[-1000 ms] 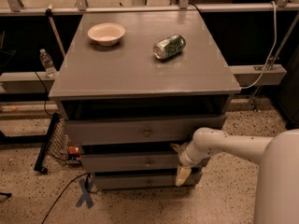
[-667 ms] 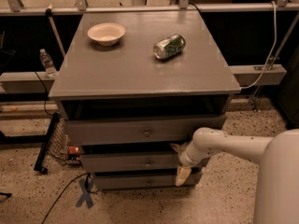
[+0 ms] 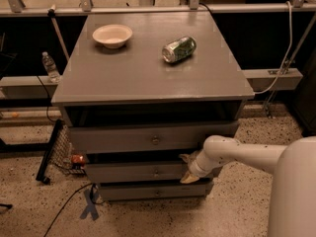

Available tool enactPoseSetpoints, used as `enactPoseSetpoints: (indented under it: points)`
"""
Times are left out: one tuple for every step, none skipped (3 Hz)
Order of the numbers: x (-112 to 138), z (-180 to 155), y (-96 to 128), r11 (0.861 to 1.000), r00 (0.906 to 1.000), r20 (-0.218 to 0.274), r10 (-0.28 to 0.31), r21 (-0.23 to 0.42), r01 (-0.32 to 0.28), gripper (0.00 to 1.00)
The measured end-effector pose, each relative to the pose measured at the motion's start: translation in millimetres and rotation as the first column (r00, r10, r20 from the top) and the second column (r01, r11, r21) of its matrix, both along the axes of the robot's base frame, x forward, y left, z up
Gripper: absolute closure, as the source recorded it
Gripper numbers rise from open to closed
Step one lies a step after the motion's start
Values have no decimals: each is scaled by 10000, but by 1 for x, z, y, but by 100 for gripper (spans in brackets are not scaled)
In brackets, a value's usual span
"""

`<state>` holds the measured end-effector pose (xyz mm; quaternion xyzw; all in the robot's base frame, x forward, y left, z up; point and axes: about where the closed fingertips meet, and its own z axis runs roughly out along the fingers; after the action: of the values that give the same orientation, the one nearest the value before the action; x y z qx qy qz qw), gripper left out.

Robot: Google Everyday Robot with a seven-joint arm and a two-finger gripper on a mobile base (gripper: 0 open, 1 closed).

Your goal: Open middle drawer

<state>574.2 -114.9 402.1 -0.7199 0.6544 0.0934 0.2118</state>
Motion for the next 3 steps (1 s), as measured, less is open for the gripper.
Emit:
enactPoseSetpoints:
  points:
    - [-1,-1,1,10000,10000,-22,14,5,-14,72]
    - [-1,2,1,10000,10000,-22,15,5,-15,100]
    - [-1,2,1,10000,10000,-24,16,6,-16,100]
